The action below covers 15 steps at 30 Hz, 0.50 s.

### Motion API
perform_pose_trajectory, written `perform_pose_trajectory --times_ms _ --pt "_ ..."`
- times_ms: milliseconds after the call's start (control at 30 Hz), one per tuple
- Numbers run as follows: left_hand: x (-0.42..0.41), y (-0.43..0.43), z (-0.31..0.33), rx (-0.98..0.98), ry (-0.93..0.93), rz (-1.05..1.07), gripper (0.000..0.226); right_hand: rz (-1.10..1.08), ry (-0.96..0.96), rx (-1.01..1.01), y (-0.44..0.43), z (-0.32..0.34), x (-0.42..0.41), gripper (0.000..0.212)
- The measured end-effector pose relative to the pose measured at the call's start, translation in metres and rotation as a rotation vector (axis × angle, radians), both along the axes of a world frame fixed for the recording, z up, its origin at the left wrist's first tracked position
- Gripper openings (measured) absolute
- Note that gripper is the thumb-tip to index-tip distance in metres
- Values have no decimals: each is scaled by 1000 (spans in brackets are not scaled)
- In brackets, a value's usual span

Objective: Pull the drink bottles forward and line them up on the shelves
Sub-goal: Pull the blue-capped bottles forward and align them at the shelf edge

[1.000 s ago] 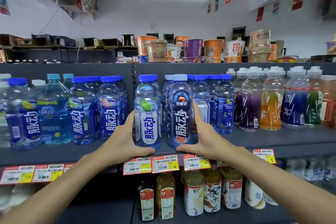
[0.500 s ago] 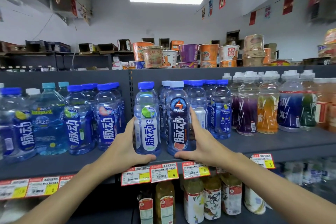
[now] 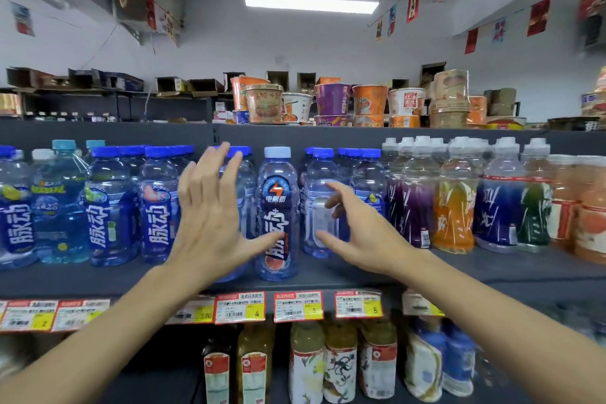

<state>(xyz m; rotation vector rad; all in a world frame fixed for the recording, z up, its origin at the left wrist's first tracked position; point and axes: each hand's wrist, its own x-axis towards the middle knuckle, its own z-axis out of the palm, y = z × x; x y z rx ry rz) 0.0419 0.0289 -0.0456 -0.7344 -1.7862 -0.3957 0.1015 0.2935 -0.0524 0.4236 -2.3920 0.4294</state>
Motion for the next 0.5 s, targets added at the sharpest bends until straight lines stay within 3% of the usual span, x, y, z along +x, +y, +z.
perform_pose_trajectory --times_ms 133,267,400,500 --pt "14 43 18 26 99 92 124 14 81 50 31 17 3 69" --pt "22 88 28 -129 122 89 119 -84 329 201 54 30 0 51" --pt "21 128 37 -328 1 164 121 -217 382 251 66 44 -11 56" --pt "12 147 39 -357 -67 198 125 -263 357 262 71 50 -20 65"
